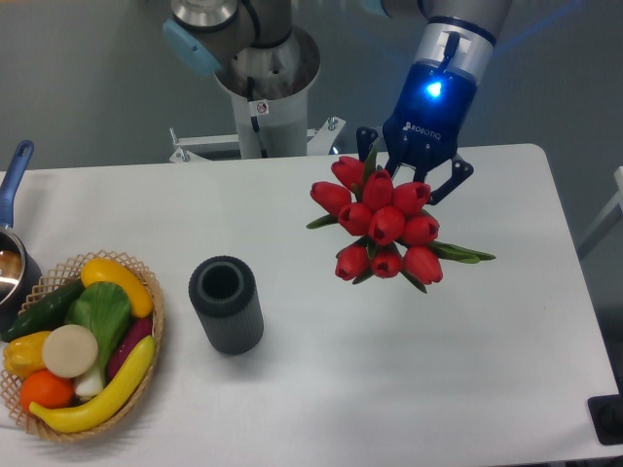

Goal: Insert the flowers into the vase
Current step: 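Hold the red tulip bunch in the gripper and begin moving toward the vase, then carry the tulips over the dark grey vase, stems pointing down, then lower the tulip stems into the vase opening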

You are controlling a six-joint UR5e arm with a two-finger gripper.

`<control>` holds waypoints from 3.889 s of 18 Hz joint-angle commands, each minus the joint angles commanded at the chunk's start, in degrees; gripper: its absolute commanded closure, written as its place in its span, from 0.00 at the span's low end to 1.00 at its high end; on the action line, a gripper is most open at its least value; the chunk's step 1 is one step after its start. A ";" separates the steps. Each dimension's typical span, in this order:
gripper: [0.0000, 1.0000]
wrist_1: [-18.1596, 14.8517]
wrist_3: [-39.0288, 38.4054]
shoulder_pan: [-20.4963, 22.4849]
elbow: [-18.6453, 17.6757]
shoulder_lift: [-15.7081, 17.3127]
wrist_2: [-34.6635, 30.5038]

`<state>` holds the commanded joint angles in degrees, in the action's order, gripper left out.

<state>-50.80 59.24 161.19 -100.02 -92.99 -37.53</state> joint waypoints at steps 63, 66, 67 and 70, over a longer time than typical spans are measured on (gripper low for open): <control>0.63 4.04 12.92 -12.74 -10.63 -9.66 37.09; 0.63 4.04 12.92 -12.40 -11.33 -10.90 37.00; 0.63 4.13 13.01 -12.13 -11.51 -11.59 36.83; 0.62 4.13 13.01 -11.17 -11.60 -12.48 36.65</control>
<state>-46.67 72.25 150.02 -111.62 -105.47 -0.88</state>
